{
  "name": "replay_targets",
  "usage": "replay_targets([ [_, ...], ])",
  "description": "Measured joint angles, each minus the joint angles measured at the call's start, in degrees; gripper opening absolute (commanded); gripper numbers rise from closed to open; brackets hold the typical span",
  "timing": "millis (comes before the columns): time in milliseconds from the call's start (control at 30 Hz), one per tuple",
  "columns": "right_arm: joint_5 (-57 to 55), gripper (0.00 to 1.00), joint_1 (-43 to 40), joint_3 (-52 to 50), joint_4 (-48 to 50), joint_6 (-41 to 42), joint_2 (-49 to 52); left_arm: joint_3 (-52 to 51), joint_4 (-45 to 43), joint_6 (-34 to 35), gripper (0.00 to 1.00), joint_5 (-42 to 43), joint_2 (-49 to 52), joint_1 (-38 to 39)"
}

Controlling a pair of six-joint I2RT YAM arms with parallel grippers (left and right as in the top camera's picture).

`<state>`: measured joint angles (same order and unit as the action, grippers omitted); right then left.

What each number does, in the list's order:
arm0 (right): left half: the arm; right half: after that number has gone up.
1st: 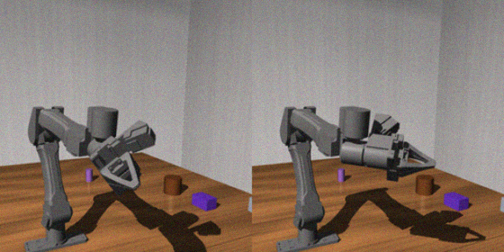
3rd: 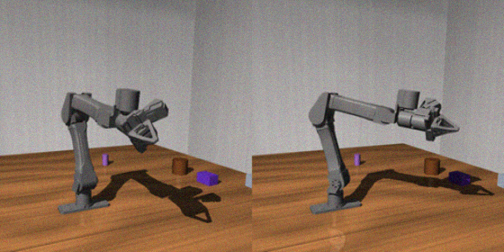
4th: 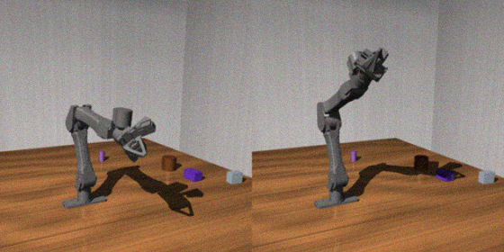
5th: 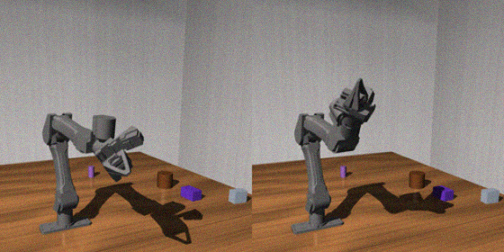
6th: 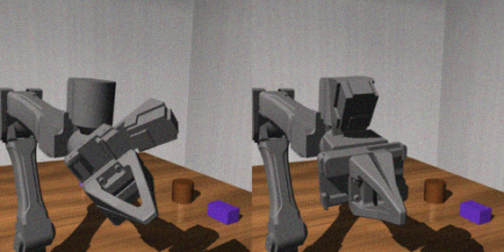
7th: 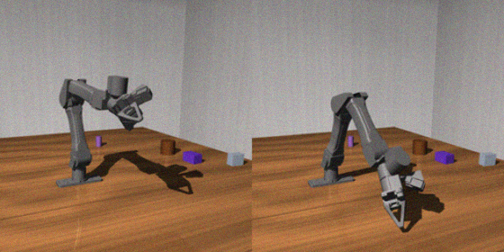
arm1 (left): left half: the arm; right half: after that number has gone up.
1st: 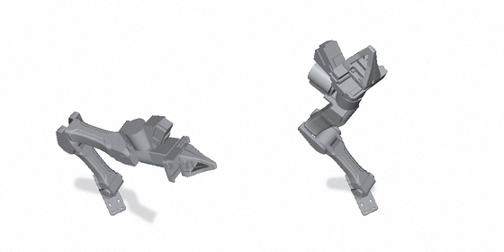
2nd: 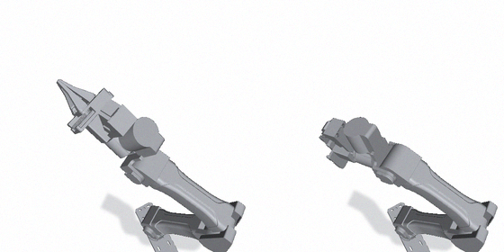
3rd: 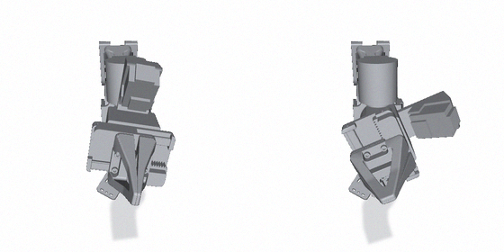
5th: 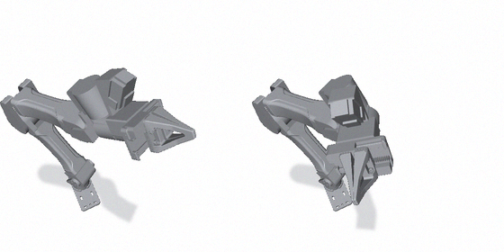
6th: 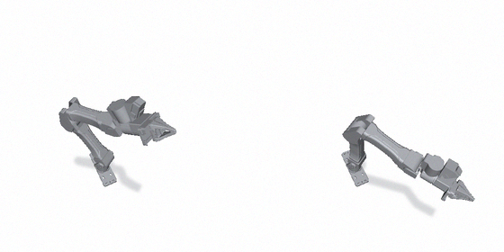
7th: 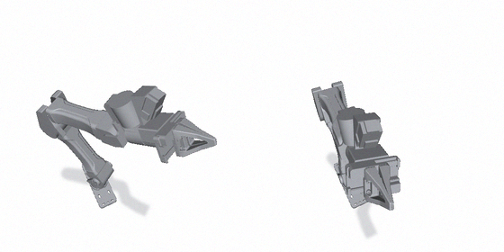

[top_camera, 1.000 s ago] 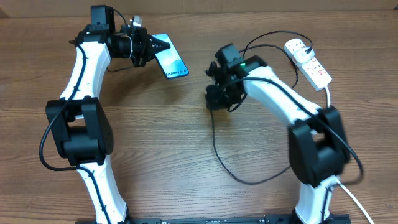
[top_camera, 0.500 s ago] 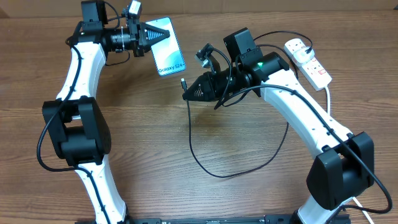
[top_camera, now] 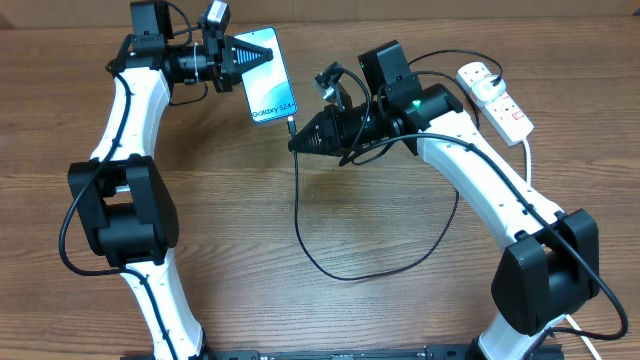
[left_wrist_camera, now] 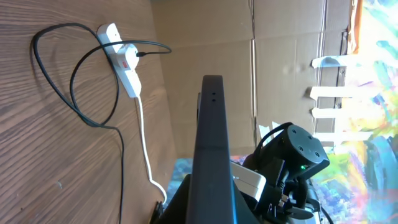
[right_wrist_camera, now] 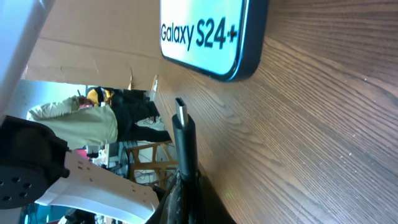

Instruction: Plug charger to phone and switch on socket

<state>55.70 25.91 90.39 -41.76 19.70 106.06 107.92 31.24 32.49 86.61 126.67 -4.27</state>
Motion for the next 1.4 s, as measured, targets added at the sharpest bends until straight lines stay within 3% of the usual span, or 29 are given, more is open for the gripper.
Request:
replay_targets([
  [700,4.5,0.04,1.6,-0.2,9.6,2.0,5.4,0.0,0.0,0.2,0.04,1.1,0.0,0.0],
  [1400,8.0,0.04,0.7,-0.2,7.2,2.1,5.4,0.0,-0.1,0.2,0.04,1.3,0.0,0.0],
])
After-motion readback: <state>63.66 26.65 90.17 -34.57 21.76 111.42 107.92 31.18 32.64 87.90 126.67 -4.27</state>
